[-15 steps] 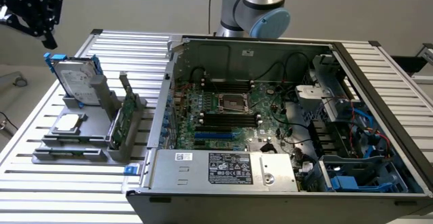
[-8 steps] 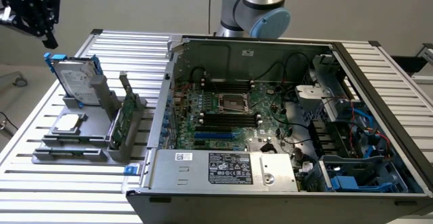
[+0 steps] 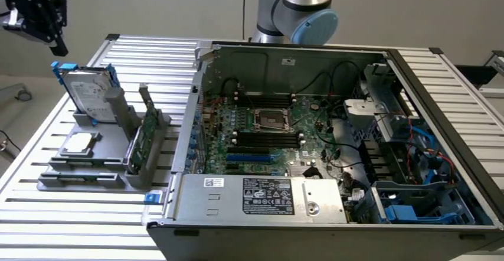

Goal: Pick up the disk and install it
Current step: 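Pick up the disk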

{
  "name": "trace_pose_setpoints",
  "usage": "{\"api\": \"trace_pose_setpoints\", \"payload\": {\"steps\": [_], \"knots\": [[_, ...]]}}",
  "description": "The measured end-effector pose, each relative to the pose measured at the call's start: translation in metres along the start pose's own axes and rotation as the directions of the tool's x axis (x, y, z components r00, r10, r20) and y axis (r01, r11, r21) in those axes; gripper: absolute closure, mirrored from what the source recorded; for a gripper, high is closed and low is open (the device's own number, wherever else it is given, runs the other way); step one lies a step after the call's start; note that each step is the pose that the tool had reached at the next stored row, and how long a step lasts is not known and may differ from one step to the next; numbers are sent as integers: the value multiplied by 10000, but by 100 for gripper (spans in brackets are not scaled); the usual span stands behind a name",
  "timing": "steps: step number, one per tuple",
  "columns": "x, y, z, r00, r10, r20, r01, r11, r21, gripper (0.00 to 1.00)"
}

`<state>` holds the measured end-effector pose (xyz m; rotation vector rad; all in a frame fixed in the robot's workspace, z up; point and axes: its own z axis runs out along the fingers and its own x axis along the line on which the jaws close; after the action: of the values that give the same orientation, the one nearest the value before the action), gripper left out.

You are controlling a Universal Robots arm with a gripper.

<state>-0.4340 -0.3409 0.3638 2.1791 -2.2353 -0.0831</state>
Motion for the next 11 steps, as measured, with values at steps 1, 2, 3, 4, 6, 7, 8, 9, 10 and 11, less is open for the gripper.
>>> {"api": "trace_pose_setpoints", "payload": {"steps": [1,2,3,4,6,7,8,9,10,11], "knots": [[0,0,1,9999,-165,20,165,9999,-5,89],[0,0,2,9994,-331,40,331,9995,-8,89],[0,0,3,9987,-497,58,497,9988,-13,89],[0,0,4,9978,-663,76,663,9978,-17,89],[0,0,6,9948,-1009,102,1009,9949,-25,89],[0,0,8,9928,-1196,111,1197,9928,-29,89],[0,0,10,9904,-1375,116,1375,9905,-31,89],[1,-1,11,9879,-1549,110,1549,9879,-36,89],[1,0,11,9859,-1673,105,1673,9859,-40,89],[1,1,11,9850,-1721,101,1721,9851,-38,88]]}}
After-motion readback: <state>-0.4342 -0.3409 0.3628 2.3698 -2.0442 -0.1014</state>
